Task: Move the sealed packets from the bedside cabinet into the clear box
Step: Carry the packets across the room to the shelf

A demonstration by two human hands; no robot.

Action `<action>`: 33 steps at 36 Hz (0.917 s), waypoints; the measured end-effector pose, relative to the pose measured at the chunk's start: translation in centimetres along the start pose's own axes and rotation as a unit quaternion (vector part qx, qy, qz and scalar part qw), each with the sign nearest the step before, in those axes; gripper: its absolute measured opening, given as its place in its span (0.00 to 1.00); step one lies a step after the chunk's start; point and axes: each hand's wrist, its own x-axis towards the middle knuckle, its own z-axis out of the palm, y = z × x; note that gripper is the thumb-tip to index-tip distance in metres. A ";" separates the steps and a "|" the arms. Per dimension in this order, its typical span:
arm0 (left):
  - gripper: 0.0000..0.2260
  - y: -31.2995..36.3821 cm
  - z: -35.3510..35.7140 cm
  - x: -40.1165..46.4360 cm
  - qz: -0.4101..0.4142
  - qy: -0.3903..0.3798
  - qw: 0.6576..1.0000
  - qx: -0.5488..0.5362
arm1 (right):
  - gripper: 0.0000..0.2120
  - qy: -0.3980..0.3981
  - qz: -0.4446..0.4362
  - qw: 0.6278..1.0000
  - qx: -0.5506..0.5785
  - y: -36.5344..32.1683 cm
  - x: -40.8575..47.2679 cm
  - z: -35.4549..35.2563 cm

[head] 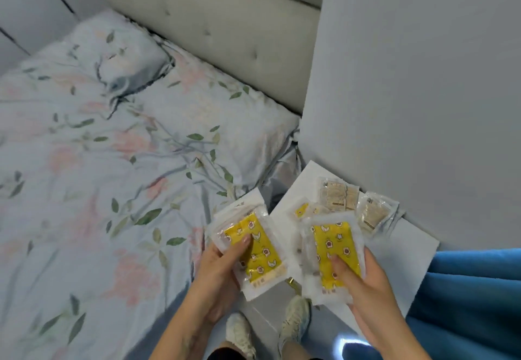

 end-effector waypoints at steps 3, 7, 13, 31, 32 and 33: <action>0.23 1.4 -1.4 -4.8 0.027 0.054 0.998 -0.006 | 0.35 0.006 -0.044 0.999 -0.023 -1.4 -3.5 2.5; 0.24 3.3 -3.7 -11.1 0.089 0.122 0.988 -0.013 | 0.21 -0.009 -0.074 0.995 -0.071 -3.0 -7.4 5.8; 0.05 5.2 -10.3 -20.5 0.170 0.206 0.963 -0.037 | 0.20 -0.094 -0.132 0.976 -0.148 -2.3 -14.2 13.2; 0.39 -1.3 -34.1 -59.0 0.366 0.417 0.823 -0.121 | 0.20 -0.417 -0.138 0.879 -0.188 18.1 -44.5 37.5; 0.45 -1.6 -34.9 -60.5 0.373 0.423 0.816 -0.125 | 0.23 -0.426 -0.133 0.873 -0.195 19.1 -46.0 38.4; 0.48 -1.7 -35.6 -62.1 0.379 0.428 0.809 -0.137 | 0.23 -0.432 -0.130 0.869 -0.202 20.1 -47.4 39.3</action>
